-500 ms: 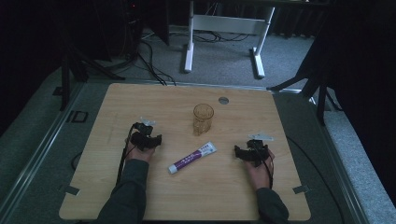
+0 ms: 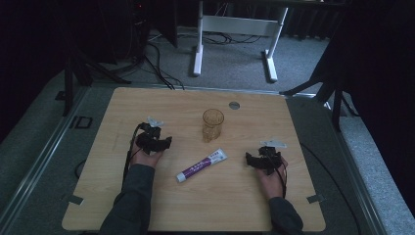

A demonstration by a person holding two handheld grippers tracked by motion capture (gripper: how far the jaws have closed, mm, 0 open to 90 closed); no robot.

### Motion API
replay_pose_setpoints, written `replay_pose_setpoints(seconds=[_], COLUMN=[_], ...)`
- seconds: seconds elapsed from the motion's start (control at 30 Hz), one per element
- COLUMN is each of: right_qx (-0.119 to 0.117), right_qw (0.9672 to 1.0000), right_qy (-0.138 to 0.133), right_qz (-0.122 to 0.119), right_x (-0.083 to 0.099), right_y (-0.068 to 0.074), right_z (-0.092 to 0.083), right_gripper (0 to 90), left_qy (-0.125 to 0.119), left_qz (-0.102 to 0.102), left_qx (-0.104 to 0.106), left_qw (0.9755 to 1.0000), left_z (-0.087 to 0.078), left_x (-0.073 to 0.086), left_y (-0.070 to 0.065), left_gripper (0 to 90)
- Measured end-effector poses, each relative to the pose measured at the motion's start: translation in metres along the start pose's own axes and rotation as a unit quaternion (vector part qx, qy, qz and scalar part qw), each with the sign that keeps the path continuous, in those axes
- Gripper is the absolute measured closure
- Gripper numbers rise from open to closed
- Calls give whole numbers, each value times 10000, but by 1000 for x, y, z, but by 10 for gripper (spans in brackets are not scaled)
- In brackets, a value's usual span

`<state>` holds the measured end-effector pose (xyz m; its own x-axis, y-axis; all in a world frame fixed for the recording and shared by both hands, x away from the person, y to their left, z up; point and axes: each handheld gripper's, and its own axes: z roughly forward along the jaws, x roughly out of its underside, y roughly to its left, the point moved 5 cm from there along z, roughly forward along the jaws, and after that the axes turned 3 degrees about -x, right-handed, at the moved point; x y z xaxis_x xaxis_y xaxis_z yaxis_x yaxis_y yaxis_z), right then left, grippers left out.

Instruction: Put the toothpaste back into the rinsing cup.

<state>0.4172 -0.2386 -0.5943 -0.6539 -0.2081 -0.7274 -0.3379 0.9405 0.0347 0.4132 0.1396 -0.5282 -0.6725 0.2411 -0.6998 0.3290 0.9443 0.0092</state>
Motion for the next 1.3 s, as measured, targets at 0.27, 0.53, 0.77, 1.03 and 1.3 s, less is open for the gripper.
replay_pose_setpoints(seconds=[0.27, 0.53, 0.77, 1.03, 1.3], right_qx=[0, 1, 1, 1, 1], right_qw=[10000, 10000, 10000, 10000, 10000], right_qy=[-1, 1, -1, -1, -2], right_qz=[-2, -12, -5, -10, -9], right_x=[0, 0, 0, 0, 0], right_y=[0, 0, 0, 0, 0], right_z=[0, 0, 0, 0, 0], right_gripper=[185, 185, 185, 185, 185], left_qy=[12, 62, 57, 112, 224], left_qz=[139, 269, 377, 522, 632], left_qx=[105, 150, 213, 328, 435], left_qw=[9998, 9995, 9990, 9980, 9968], left_z=[-11, -20, -27, -32, -34], left_x=[-8, -14, -20, -24, -24], left_y=[-8, -13, -21, -29, -33], left_gripper=[478, 479, 479, 479, 482])
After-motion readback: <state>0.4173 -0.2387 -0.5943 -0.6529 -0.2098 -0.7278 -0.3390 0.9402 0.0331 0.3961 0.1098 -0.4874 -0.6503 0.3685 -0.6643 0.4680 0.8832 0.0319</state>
